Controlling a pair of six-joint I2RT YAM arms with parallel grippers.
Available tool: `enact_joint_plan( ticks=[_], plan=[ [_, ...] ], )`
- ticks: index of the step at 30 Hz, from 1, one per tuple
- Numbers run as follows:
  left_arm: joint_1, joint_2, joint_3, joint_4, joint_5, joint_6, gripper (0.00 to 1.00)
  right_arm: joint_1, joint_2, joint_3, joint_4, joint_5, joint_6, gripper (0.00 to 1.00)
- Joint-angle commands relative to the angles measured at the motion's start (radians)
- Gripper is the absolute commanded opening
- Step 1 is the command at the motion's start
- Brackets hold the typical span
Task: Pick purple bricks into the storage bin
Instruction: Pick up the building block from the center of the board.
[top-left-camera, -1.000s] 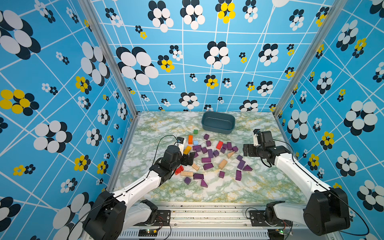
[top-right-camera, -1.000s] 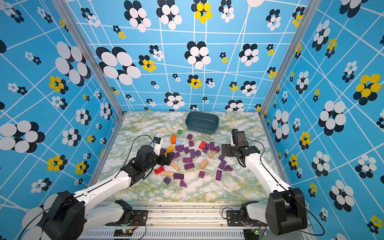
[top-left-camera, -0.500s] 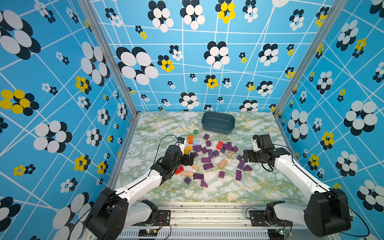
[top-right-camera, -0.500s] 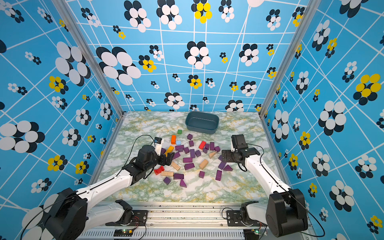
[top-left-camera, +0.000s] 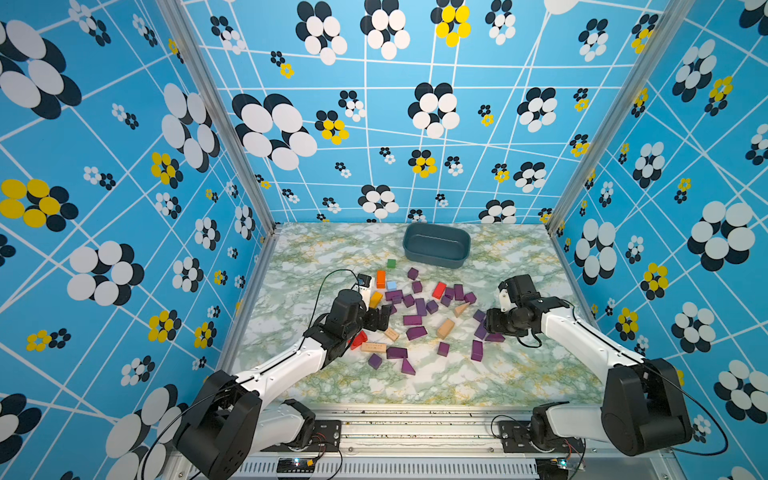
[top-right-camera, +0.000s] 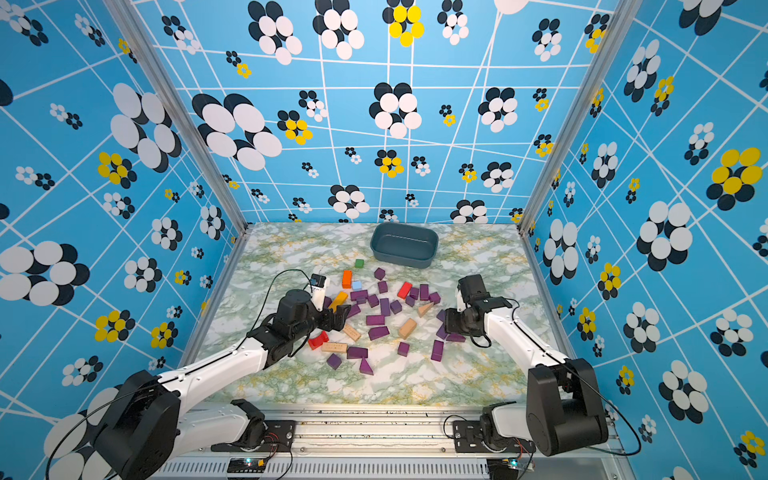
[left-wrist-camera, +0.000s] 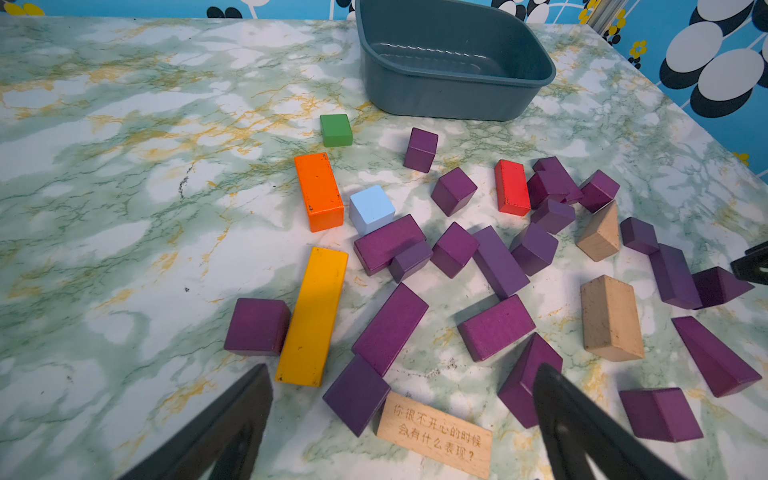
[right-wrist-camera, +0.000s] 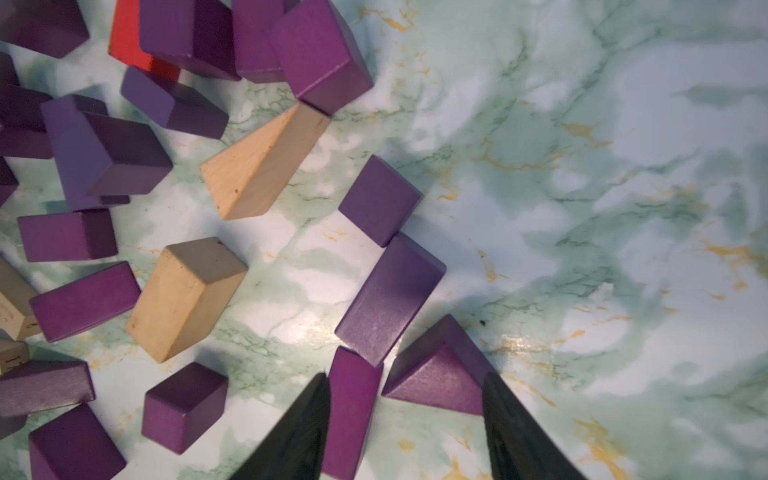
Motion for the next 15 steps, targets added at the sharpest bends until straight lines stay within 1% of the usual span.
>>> enact_joint_plan(
  ticks=[1,7,15],
  plan=[
    [0.014,0.015,0.015,0.026,0.024,-0.007,0.99,0.000,0.043,-0.021,0.073,-0.044,0.061,0.59],
    [0.015,0.007,0.006,0.028,0.020,-0.009,1.00,0.001,0.111,0.001,0.115,-0.030,0.090,0.57],
    [0.018,0.008,-0.005,0.036,0.018,-0.013,0.99,0.000,0.141,-0.001,0.145,0.024,0.117,0.54]
  ],
)
